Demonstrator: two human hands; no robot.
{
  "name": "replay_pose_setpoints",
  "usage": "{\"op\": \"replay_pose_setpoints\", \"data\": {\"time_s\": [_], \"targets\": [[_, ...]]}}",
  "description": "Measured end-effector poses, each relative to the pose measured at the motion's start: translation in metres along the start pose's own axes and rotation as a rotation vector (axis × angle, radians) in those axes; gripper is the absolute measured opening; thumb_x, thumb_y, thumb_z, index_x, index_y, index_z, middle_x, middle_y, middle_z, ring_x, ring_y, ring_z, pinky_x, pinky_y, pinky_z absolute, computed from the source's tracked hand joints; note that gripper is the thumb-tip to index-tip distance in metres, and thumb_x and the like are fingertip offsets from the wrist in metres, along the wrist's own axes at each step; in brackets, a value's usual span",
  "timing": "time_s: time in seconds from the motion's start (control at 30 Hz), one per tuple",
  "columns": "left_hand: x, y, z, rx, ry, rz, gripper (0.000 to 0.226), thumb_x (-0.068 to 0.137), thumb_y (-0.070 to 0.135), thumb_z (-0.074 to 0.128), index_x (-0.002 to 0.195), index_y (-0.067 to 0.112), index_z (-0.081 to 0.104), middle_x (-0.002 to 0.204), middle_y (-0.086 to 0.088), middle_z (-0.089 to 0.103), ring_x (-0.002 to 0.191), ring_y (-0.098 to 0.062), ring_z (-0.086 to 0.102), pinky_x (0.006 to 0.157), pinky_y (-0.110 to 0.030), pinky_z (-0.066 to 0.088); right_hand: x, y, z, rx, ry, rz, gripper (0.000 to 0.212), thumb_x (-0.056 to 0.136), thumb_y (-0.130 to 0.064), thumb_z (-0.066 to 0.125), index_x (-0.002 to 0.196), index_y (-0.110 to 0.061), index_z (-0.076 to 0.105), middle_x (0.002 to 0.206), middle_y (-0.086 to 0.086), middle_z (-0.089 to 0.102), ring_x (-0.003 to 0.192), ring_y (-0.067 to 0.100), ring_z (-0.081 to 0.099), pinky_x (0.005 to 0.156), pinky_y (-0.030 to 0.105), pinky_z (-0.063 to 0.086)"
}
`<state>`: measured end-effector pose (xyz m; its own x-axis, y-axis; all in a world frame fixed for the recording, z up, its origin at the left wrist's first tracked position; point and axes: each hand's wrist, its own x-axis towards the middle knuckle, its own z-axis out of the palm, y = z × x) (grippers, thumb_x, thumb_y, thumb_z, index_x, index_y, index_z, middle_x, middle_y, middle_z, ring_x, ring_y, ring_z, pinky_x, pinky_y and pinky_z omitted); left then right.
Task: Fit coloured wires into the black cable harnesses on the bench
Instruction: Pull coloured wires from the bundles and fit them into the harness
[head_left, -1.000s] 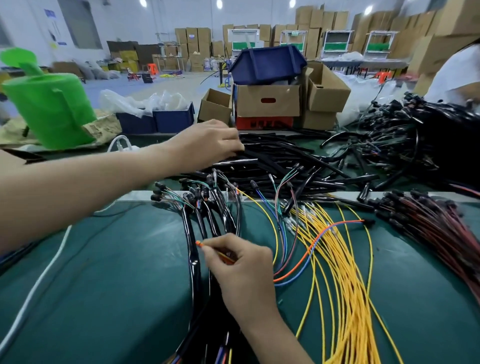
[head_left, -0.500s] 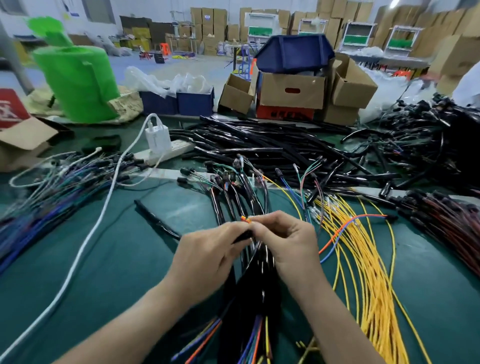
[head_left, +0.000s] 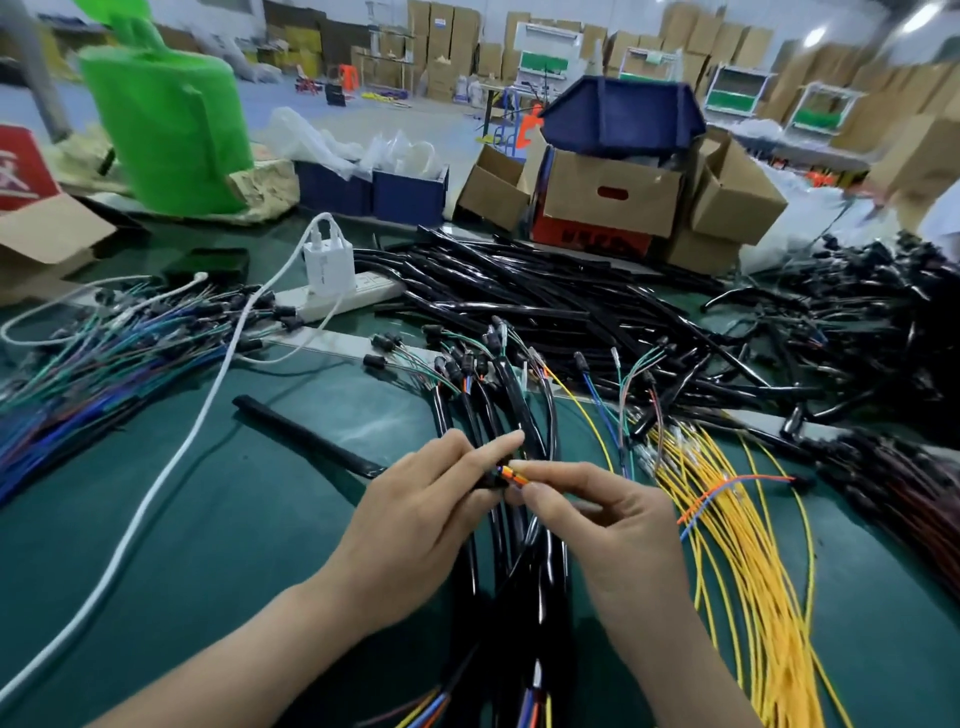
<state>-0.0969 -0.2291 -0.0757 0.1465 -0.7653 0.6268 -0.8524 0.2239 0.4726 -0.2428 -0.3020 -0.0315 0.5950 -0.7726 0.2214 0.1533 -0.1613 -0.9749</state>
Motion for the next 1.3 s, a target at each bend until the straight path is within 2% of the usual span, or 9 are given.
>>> {"op": "replay_pose_setpoints", "data": {"time_s": [0.23,0.33,0.43,0.57,0.67,0.8,0.97,1.13,1.3], "targets": [[-0.004,0.002,-0.003,-0.104,-0.051,-0.086,0.046,0.098,0.036,0.03,0.142,0.028,0.037,0.102,0.014,0.041,0.097,-0.006,0.042,0.089,-0.039,0.039,0.001,0.0,0.0,-0.022,-0.02,0.0,0.03,0.079,0.009,0.065,0.078,-0.018,0.078,0.075,0.006,0.074,0.073,0.016,0.073,0.067,0.014,0.053],[-0.005,0.005,-0.005,-0.105,-0.056,-0.097,0.044,0.098,0.036,0.029,0.14,0.03,0.039,0.104,0.015,0.043,0.101,-0.008,0.041,0.093,-0.038,0.034,-0.001,-0.002,0.0,0.016,-0.038,0.019,0.026,0.079,0.01,0.064,0.077,-0.013,0.078,0.073,0.009,0.073,0.061,0.008,0.069,0.055,0.008,0.047],[-0.005,0.007,-0.006,-0.078,-0.055,-0.093,0.038,0.098,0.034,0.031,0.129,0.028,0.052,0.104,0.013,0.049,0.099,-0.012,0.044,0.091,-0.041,0.035,-0.001,-0.003,-0.001,0.033,-0.056,0.027,0.028,0.078,0.013,0.063,0.075,-0.011,0.077,0.072,0.011,0.073,0.054,0.004,0.065,0.05,0.006,0.043],[-0.006,0.005,-0.006,-0.034,-0.026,-0.079,0.029,0.097,0.028,0.037,0.113,0.02,0.059,0.1,0.01,0.054,0.091,-0.016,0.046,0.082,-0.043,0.04,-0.001,-0.002,-0.001,-0.036,-0.069,0.036,0.031,0.079,0.01,0.064,0.074,-0.017,0.078,0.075,0.008,0.074,0.071,0.018,0.072,0.064,0.014,0.052],[-0.006,0.005,-0.004,-0.02,0.008,-0.081,0.027,0.096,0.027,0.038,0.108,0.019,0.061,0.096,0.01,0.056,0.088,-0.017,0.047,0.079,-0.044,0.041,-0.001,-0.002,-0.001,-0.042,-0.057,0.054,0.03,0.079,0.01,0.064,0.074,-0.016,0.078,0.074,0.009,0.074,0.071,0.019,0.072,0.069,0.017,0.054],[-0.005,0.005,-0.004,-0.017,0.023,-0.077,0.03,0.095,0.027,0.04,0.115,0.02,0.061,0.098,0.011,0.055,0.091,-0.013,0.045,0.082,-0.043,0.04,-0.001,-0.003,-0.001,-0.058,-0.036,0.065,0.029,0.079,0.011,0.064,0.074,-0.014,0.077,0.072,0.009,0.073,0.069,0.017,0.072,0.069,0.017,0.054],[-0.005,0.005,-0.003,0.13,0.028,-0.043,0.039,0.095,0.029,0.04,0.128,0.018,0.057,0.097,0.007,0.056,0.092,-0.012,0.042,0.083,-0.035,0.032,-0.001,0.001,-0.002,-0.193,-0.004,0.024,0.023,0.078,0.005,0.068,0.075,-0.017,0.077,0.07,0.005,0.073,0.072,0.026,0.07,0.072,0.029,0.055],[-0.005,0.003,-0.004,0.223,-0.04,-0.027,0.041,0.095,0.03,0.039,0.131,0.019,0.055,0.098,0.006,0.058,0.091,-0.014,0.043,0.08,-0.035,0.033,-0.001,0.004,-0.003,-0.344,-0.031,-0.029,0.022,0.078,-0.001,0.071,0.075,-0.022,0.075,0.069,-0.005,0.072,0.064,0.009,0.067,0.065,0.016,0.051],[-0.007,0.004,-0.004,0.226,-0.089,-0.037,0.04,0.096,0.031,0.039,0.131,0.021,0.056,0.098,0.008,0.058,0.089,-0.014,0.043,0.079,-0.033,0.032,-0.002,0.008,-0.004,-0.401,-0.04,-0.066,0.018,0.078,-0.003,0.072,0.076,-0.021,0.067,0.072,-0.003,0.07,0.067,0.011,0.067,0.067,0.02,0.053]]}}
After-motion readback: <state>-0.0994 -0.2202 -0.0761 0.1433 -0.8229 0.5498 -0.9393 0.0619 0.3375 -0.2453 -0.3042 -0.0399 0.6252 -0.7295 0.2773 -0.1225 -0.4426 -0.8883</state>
